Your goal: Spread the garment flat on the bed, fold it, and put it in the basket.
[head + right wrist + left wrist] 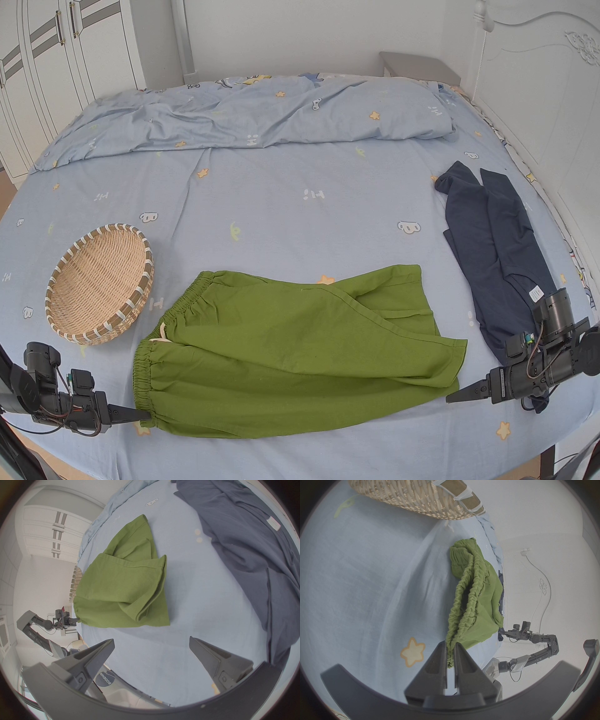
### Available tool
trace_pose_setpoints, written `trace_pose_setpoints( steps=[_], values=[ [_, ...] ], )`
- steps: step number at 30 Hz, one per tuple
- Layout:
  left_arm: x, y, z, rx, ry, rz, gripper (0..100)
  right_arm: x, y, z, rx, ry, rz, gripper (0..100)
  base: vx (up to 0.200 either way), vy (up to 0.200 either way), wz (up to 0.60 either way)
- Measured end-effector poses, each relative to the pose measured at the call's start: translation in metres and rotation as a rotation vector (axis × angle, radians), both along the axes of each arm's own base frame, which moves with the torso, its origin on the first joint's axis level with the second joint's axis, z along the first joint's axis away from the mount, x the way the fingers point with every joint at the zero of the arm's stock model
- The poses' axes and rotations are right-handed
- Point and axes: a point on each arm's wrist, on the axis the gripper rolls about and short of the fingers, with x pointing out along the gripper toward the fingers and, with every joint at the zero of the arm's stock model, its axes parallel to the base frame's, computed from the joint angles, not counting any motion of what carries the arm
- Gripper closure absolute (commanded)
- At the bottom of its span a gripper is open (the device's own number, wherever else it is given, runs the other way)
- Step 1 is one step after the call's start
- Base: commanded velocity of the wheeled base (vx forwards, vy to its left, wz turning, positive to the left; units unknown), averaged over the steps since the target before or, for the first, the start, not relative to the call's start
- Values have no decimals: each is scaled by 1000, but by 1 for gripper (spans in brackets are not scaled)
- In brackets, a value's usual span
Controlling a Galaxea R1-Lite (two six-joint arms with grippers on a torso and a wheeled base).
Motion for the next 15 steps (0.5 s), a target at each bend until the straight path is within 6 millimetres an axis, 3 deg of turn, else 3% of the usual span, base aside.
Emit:
trace_pose_setpoints(
  steps=[15],
  values=[
    [-1,-2,1,-2,-4,-8,100,23,-8,-38,185,-113,103,0,0,0,0]
  ],
)
